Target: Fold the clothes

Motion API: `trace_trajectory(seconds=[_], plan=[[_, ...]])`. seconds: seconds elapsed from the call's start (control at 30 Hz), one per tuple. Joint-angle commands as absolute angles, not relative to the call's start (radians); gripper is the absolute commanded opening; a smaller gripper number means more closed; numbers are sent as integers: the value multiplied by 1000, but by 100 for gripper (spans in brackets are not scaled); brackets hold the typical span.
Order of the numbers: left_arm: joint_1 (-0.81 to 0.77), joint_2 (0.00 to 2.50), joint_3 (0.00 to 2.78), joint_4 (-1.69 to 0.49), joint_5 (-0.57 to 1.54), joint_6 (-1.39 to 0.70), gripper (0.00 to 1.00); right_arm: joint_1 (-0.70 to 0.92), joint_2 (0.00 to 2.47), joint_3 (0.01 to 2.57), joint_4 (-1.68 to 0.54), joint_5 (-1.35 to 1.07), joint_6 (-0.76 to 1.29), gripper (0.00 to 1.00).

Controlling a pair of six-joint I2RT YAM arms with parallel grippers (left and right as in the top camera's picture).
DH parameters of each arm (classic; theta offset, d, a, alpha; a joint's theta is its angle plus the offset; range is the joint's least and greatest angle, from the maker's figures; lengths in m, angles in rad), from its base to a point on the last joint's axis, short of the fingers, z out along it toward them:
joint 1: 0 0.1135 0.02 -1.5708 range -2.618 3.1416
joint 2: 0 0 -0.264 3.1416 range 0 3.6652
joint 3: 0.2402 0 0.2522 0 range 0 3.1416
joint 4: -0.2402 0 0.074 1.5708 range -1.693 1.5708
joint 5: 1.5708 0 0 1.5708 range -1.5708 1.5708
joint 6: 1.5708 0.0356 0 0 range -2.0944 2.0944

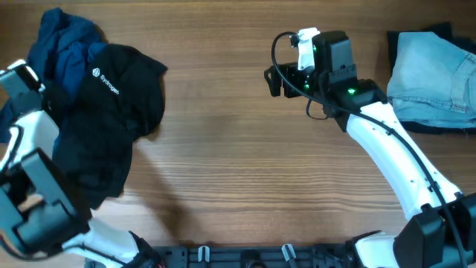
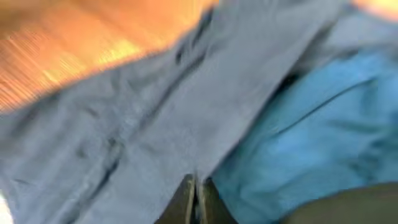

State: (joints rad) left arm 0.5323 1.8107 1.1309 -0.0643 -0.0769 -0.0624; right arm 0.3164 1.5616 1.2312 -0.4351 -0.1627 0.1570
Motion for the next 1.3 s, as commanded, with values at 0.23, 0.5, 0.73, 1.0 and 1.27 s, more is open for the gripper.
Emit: trace_trajectory(seconds=[0.23,0.5,0.73,1.0,1.27], plan=[[539,1502,1139,-66,-41,-138,4,316,1565,1253,-422,-154,168,99],[529,1332,1205,-32,98,-245,4,316,1565,1253,-425,-154,168,100],[518,1377,1224,-286,100,-168,33,316,1565,1253,-446,-157,186,99],[519,1586,1224,-297,41,-110,95,316,1565,1253,-446,-157,187,100],[520,1780,1224,-202,-9,-29,100,316,1565,1253,-450,-157,186,100]])
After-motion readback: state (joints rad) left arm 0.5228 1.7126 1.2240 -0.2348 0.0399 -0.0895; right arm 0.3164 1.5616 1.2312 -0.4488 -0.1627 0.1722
